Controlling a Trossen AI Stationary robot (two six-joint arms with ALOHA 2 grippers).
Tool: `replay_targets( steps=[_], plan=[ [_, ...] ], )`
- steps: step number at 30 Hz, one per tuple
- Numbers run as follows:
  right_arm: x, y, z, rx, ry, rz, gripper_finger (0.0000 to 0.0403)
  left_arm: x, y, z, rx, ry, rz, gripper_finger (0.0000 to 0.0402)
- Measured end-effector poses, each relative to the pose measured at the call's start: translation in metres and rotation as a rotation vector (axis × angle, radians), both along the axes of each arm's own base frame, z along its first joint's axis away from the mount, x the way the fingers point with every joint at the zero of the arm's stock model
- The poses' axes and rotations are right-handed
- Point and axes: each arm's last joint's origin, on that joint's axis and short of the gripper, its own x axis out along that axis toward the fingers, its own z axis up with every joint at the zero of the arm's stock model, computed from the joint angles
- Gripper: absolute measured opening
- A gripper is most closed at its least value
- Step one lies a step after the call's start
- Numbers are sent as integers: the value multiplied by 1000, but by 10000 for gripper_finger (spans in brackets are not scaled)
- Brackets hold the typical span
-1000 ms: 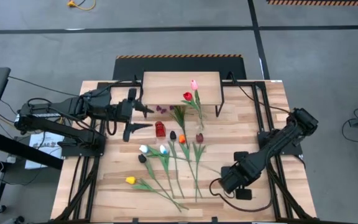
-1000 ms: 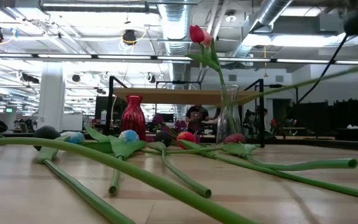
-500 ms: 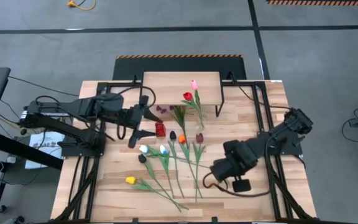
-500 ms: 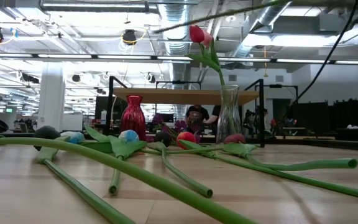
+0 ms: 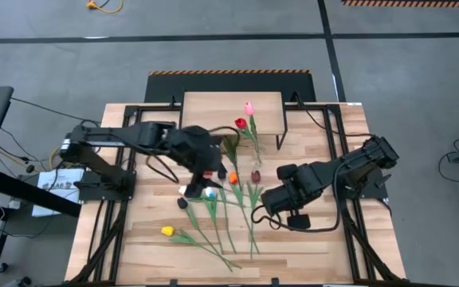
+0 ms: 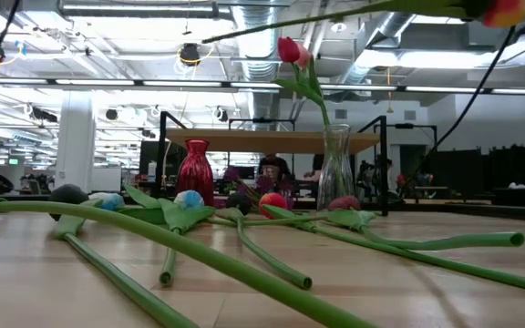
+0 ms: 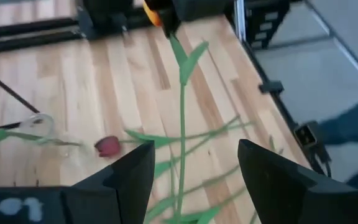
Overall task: Pick and place flowers into a vace then onto a shelf
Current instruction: Put the bottom orange tulip into the transparent vase
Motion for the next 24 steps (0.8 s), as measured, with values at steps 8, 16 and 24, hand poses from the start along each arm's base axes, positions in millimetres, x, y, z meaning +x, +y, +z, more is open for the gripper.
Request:
replay_targets(
  steps=[8, 16, 24],
  plan=[
    [-1, 2, 0, -66, -31, 5, 0, 35, -17, -26, 57, 157, -84, 219],
    [-1, 5, 9, -101, -89, -1, 0, 52, -24, -54, 83, 262, -98, 219],
    [-1, 6, 25, -88, -156, -2, 0, 54, -19, -64, 228, 308, -38, 193]
  ],
)
